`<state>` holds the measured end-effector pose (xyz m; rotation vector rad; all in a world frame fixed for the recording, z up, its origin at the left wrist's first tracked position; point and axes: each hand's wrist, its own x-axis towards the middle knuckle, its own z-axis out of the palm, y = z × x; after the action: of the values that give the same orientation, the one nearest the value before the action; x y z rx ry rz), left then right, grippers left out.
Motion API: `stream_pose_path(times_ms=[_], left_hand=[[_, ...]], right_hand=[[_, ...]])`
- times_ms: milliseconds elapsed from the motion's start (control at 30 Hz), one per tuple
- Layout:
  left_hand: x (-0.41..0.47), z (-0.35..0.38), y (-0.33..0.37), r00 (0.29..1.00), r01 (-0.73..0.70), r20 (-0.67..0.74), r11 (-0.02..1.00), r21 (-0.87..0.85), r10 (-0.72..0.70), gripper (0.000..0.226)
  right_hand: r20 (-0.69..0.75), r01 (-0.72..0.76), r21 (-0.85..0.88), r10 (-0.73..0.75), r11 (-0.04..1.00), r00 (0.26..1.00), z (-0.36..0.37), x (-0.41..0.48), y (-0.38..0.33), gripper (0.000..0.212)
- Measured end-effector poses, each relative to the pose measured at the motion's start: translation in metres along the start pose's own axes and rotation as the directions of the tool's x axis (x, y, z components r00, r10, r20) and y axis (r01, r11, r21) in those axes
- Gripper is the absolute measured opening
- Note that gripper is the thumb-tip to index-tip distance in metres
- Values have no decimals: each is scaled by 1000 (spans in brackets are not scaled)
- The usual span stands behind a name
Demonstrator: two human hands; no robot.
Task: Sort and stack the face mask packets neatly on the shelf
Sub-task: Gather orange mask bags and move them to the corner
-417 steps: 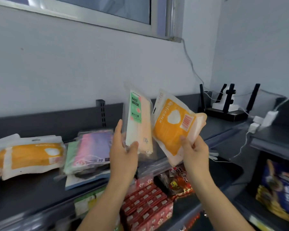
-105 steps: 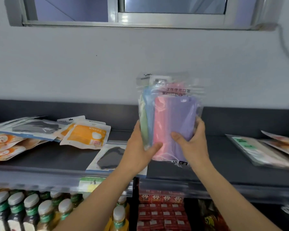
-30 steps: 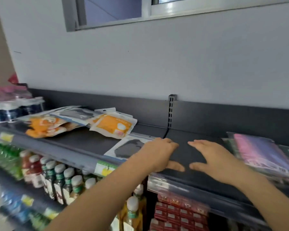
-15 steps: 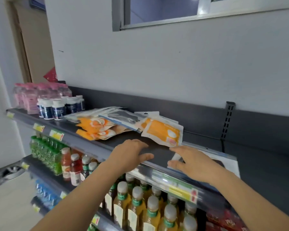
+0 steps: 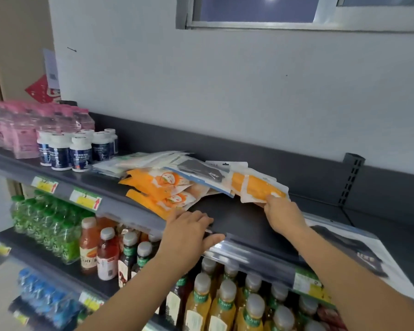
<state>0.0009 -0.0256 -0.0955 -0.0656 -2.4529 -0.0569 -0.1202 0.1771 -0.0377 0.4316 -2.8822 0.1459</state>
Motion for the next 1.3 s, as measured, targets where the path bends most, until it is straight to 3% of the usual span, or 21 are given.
stream_pose_path(times_ms=[100,267,333,433,567,633,733,900,967,1000,1033,1100,1167,1200,1300], left_hand=[[1,4,-2,999,0,-53,1000,-31,-1,59],[1,8,-3,993,-12,-118,998,-53,6,60],[1,8,-4,990,-14,-142,999,-51,7,60],[0,10,-3,983,-11,-184,999,-43,2,60],[1,9,-4,979,-5,-205,998,-67,-9,60],[2,8,-4,978,-1,-206,997,-73,-14,60],[1,6,-3,979,10,-203,997,-78,-26,61],[1,4,-2,980,16,-197,997,-76,-31,60],[1,5,-1,979,12,-201,997,-74,-27,59],[1,6,-1,978,10,-206,998,-68,-24,59],[1,7,-1,977,9,-214,998,-60,-22,59],[1,8,-2,974,8,-224,998,-56,-21,60],[0,9,-2,975,11,-222,998,-58,-24,64],[0,9,-2,976,15,-216,998,-56,-27,67],[0,9,0,978,21,-208,998,-55,-33,71]], right_hand=[[-27,-36,75,38,997,999,-10,3,7,35],[-101,-78,422,133,903,986,-23,-5,11,35],[-148,-84,485,176,870,973,-22,-6,6,31],[-88,-78,437,129,896,988,-15,1,0,28],[132,-91,118,75,989,988,2,14,-7,63],[78,-83,-12,83,997,993,5,15,-12,62],[-88,-42,-133,30,990,996,7,17,-15,33],[-137,-52,-74,42,996,990,-4,16,-14,28],[-226,-46,157,82,987,971,-16,12,-15,27],[-257,-36,344,130,938,958,-22,9,-17,27],[-269,-12,568,200,823,942,-27,3,-19,27],[-195,54,919,333,390,922,-35,-17,-29,21],[-69,65,998,343,23,937,-34,-41,-36,20],[-15,44,996,324,-80,946,-31,-52,-38,21],[65,-10,985,321,-172,945,-24,-73,-34,26]])
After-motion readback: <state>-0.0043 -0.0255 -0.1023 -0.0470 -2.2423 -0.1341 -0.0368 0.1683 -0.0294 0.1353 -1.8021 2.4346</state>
